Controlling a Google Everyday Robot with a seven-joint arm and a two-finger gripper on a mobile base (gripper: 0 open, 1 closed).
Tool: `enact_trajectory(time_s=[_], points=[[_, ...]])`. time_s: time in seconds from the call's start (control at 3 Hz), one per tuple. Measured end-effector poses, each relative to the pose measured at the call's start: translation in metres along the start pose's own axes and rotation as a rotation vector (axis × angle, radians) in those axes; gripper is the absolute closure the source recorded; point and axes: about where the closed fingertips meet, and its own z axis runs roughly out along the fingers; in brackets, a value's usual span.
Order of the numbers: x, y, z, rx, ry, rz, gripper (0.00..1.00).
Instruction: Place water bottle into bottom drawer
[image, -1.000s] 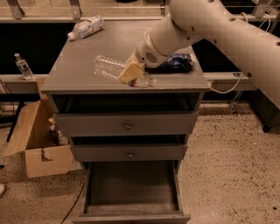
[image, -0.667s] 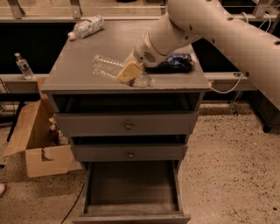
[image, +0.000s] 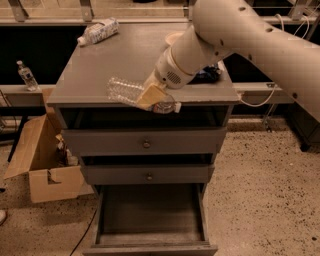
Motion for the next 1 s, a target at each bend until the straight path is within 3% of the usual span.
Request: enact_trajectory(time_s=[0.67, 1.0], points=[[0.095, 0.078, 0.036, -0.037, 0.11, 0.132, 1.0], [0.095, 0.078, 0.036, -0.037, 0.11, 0.132, 1.0]])
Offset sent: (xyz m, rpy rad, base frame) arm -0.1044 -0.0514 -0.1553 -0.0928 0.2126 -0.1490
